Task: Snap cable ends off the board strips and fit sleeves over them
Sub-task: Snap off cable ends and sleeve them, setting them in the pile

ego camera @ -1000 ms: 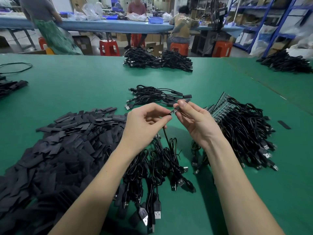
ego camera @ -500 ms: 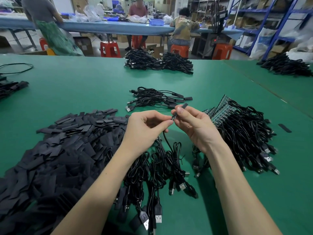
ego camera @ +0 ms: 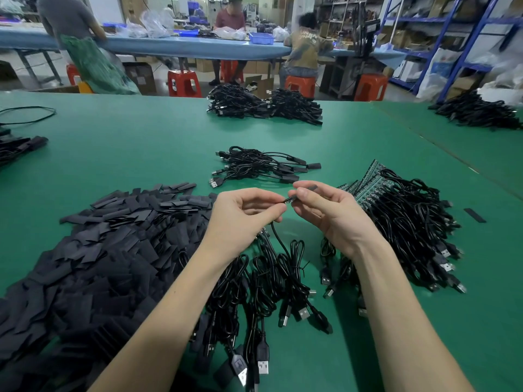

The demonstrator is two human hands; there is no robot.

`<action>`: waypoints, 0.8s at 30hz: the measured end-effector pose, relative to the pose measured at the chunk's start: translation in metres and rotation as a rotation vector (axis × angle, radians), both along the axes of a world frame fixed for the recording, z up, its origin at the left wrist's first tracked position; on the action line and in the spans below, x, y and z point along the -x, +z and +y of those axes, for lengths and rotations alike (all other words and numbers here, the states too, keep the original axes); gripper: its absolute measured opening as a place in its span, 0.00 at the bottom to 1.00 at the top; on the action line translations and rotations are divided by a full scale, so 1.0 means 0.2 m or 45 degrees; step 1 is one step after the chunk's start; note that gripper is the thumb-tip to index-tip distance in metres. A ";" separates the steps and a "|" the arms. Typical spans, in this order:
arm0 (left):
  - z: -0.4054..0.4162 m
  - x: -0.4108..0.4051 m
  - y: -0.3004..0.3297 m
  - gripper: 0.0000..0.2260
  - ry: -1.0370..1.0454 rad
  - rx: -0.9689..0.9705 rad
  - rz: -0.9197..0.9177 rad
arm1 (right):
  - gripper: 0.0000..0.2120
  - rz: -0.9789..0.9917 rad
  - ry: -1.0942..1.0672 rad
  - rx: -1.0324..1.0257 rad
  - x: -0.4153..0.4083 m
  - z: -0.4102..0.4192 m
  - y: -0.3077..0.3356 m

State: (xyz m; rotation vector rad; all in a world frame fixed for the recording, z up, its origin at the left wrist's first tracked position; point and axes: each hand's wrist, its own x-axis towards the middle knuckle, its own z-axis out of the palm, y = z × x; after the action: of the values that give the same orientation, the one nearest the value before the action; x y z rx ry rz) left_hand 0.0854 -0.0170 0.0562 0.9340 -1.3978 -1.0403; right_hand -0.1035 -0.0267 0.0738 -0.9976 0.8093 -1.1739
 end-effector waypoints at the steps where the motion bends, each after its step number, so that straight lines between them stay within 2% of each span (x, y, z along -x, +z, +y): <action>1: 0.00 0.00 0.00 0.06 0.002 -0.003 0.001 | 0.08 -0.007 -0.009 0.000 -0.01 0.00 0.00; 7: 0.00 -0.01 0.00 0.08 -0.007 -0.069 0.049 | 0.07 -0.020 -0.039 -0.009 -0.04 -0.01 -0.01; 16: 0.00 -0.02 0.01 0.09 -0.017 -0.055 -0.014 | 0.13 -0.021 -0.066 -0.035 -0.05 -0.02 -0.03; 24: 0.00 0.00 -0.01 0.07 0.096 -0.113 -0.013 | 0.10 -0.051 -0.147 0.041 -0.07 -0.01 -0.02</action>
State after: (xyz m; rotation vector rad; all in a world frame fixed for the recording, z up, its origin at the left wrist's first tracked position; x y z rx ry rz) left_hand 0.0861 -0.0164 0.0540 1.0503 -1.3239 -1.0487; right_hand -0.0901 -0.0292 0.0697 -0.9611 0.8275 -1.3051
